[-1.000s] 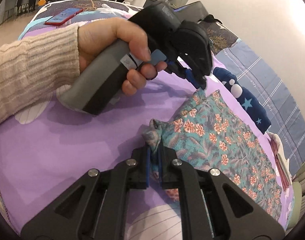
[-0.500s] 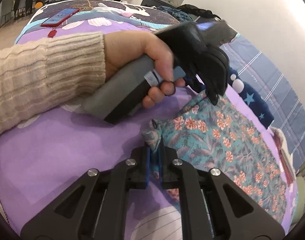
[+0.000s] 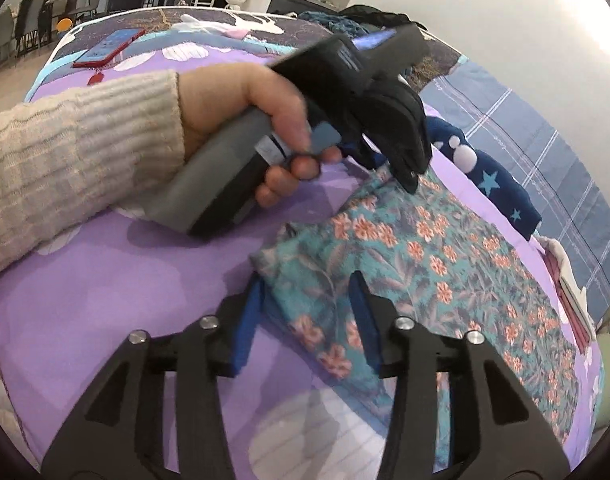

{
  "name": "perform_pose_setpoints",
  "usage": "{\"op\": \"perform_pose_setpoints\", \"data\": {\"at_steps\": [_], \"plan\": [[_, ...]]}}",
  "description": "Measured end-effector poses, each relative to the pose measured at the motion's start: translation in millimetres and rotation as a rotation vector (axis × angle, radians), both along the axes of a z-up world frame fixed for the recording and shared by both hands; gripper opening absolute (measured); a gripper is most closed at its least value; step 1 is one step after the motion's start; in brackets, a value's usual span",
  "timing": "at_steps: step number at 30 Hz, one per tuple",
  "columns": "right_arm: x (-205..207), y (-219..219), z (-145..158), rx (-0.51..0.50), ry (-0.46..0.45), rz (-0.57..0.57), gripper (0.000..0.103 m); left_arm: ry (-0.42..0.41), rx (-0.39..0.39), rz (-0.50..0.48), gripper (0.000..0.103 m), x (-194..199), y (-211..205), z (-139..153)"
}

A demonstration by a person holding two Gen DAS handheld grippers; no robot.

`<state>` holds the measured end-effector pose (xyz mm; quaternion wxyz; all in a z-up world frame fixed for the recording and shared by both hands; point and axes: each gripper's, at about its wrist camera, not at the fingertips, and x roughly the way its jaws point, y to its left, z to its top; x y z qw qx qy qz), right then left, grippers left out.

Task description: Fold small clothes

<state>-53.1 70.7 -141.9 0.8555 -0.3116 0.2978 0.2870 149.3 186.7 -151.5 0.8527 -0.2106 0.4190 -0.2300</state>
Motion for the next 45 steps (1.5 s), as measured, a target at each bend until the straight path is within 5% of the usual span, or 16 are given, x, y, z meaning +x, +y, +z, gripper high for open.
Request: {"op": "perform_pose_setpoints", "data": {"at_steps": [6, 8, 10, 27, 45], "plan": [[1.0, 9.7, -6.0, -0.043, -0.045, -0.016, 0.044, 0.020, -0.030, 0.008, 0.025, 9.8, -1.5, -4.0], [4.6, 14.0, -7.3, -0.052, -0.065, -0.024, 0.021, 0.026, -0.002, 0.026, 0.007, 15.7, -5.0, -3.5], [8.6, 11.9, -3.9, -0.038, -0.069, -0.055, 0.006, 0.011, -0.007, 0.040, 0.006, 16.8, -5.8, -0.6], [8.8, -24.2, 30.8, 0.179, 0.011, -0.054, 0.005, -0.018, 0.018, 0.051, 0.006, 11.0, -16.9, 30.8], [13.5, -158.7, 84.0, 0.499, 0.013, -0.230, 0.005, -0.111, 0.138, 0.016, 0.006, 13.2, -132.0, 101.8]]}}
